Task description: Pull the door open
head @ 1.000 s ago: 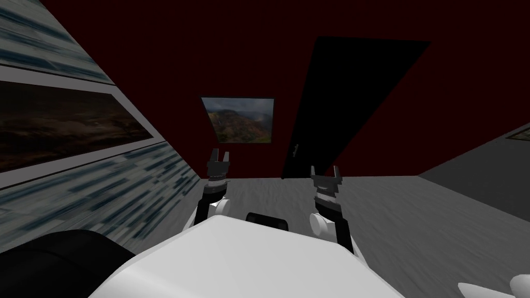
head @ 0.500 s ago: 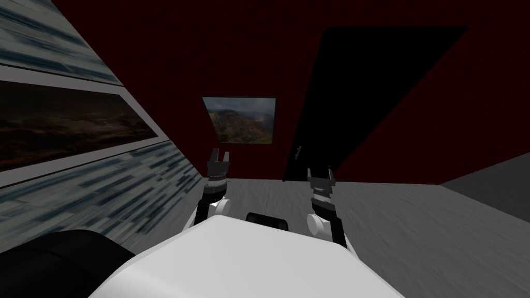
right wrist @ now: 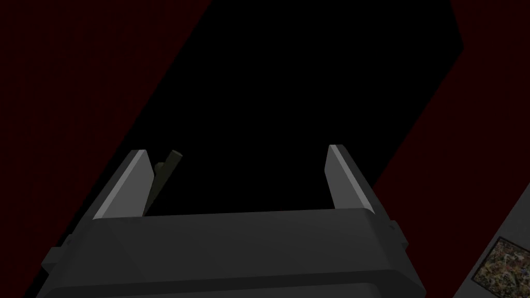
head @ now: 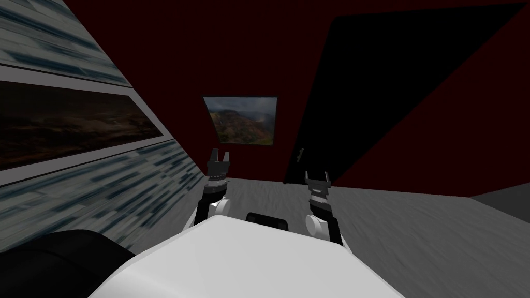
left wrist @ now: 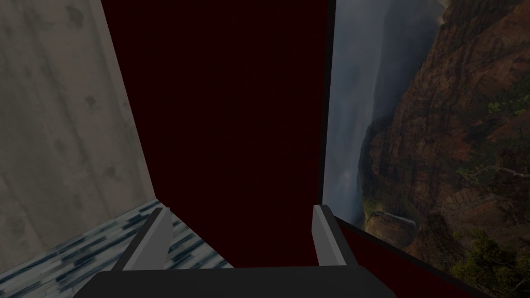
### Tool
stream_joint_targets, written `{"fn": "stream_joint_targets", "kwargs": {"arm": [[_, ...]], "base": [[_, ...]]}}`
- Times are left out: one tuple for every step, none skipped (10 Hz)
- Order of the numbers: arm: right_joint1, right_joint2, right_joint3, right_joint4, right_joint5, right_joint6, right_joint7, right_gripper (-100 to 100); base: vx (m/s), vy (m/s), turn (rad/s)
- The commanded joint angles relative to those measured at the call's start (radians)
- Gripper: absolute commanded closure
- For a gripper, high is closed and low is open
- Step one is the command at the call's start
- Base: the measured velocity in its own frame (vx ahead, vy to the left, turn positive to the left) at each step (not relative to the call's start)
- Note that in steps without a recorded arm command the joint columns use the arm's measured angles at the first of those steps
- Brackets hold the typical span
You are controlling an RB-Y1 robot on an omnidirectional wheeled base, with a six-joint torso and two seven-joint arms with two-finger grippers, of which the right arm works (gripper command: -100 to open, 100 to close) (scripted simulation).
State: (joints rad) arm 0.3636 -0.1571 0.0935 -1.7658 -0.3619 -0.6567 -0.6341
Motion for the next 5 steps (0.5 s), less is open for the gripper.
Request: {"fn": "stream_joint_targets", "kwargs": {"arm": [[-0.008,-0.008,0.01,0.039,-0.02,-0.012,-0.033,-100],[-0.013,-0.013,0.015,0.061,-0.032,-0.018,-0.051,-100],[-0.018,-0.017,0.021,0.083,-0.044,-0.023,-0.07,-100],[-0.024,-0.022,0.027,0.105,-0.056,-0.029,-0.088,-100],[-0.029,-0.026,0.033,0.127,-0.068,-0.035,-0.107,-100]], "base": [[0.06,-0.07,0.125],[0.067,-0.066,0.097],[0.085,-0.077,0.089],[0.088,-0.077,0.118],[0.086,-0.082,0.109]]}}
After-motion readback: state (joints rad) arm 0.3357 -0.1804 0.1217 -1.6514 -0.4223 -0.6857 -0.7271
